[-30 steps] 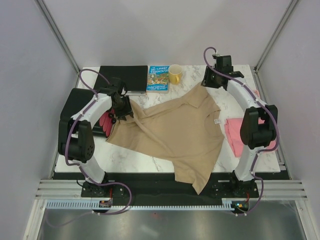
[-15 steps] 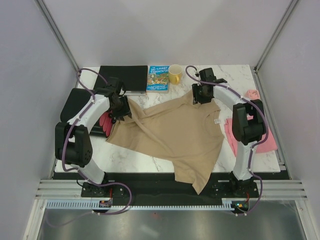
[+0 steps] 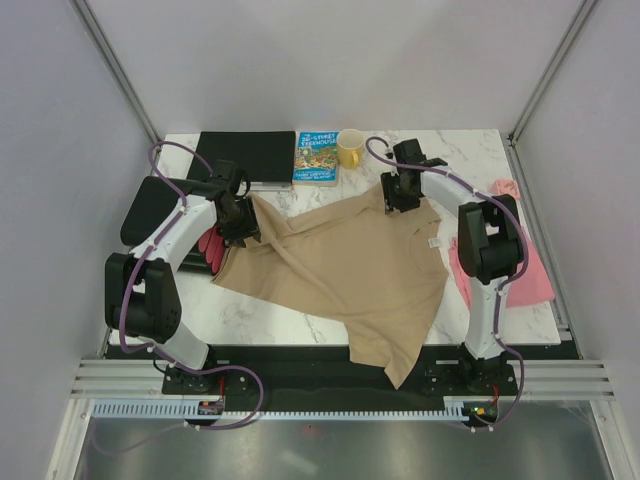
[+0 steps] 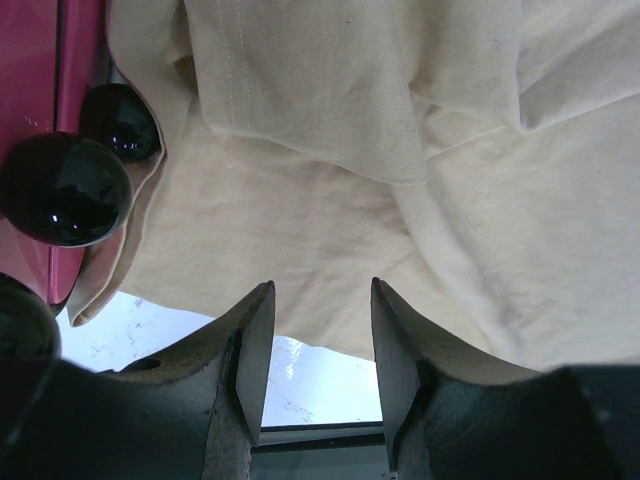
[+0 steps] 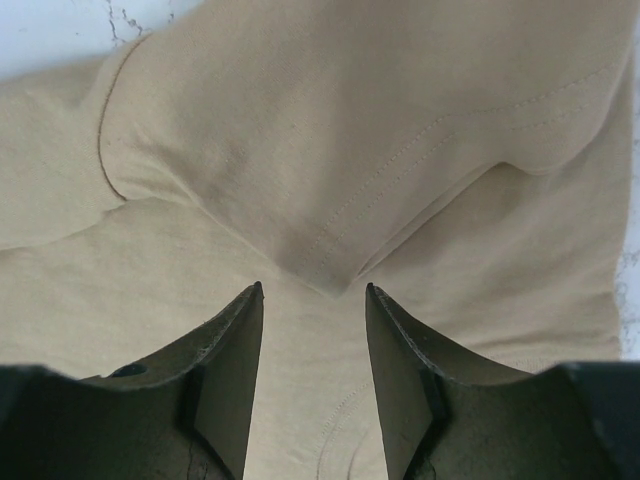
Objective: Fold and stack the t-shirts
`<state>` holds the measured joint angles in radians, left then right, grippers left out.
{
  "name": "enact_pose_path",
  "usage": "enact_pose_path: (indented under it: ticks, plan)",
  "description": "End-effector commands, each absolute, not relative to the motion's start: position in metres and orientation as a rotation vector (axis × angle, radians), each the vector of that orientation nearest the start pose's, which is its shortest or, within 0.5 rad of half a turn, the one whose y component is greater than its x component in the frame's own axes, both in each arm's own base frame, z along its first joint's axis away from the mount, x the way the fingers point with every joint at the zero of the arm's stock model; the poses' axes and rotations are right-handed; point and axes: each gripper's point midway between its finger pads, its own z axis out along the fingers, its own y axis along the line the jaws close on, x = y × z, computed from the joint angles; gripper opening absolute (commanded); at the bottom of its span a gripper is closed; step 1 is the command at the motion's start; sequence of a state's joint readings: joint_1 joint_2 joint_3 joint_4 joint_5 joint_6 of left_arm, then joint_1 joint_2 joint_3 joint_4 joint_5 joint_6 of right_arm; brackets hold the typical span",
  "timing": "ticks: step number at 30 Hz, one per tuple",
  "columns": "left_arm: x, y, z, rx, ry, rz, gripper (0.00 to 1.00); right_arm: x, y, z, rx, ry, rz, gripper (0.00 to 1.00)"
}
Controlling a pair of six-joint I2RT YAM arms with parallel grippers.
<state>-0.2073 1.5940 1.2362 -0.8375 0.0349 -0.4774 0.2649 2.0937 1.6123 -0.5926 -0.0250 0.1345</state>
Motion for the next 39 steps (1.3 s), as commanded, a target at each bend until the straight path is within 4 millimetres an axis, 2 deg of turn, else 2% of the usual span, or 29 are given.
enact_pose_path:
  ticks: [1,10,18,33,35,36,37,39]
  plan:
    - [0.321,-0.089,0.113,-0.313,2.737,-0.205,0.51,0.469,0.142,0.043,-0.212,2.637,0.17,0.53]
    - [0.317,-0.088,0.111,-0.31,2.746,-0.199,0.51,0.471,0.141,0.031,-0.212,2.653,0.144,0.52]
    - [0.315,-0.087,0.108,-0.31,2.753,-0.191,0.51,0.478,0.137,0.044,-0.214,2.618,0.107,0.52]
    - [0.317,-0.087,0.111,-0.296,2.747,-0.195,0.5,0.471,0.141,0.015,-0.226,2.712,0.137,0.51]
    - [0.318,-0.088,0.111,-0.297,2.744,-0.199,0.5,0.471,0.141,0.016,-0.229,2.708,0.133,0.43]
    - [0.317,-0.088,0.11,-0.298,2.748,-0.197,0.5,0.471,0.141,0.016,-0.231,2.707,0.133,0.36]
    - [0.316,-0.088,0.11,-0.298,2.75,-0.197,0.5,0.473,0.14,0.021,-0.226,2.696,0.125,0.22]
    - [0.316,-0.088,0.109,-0.304,2.751,-0.199,0.5,0.473,0.14,0.026,-0.219,2.687,0.129,0.12]
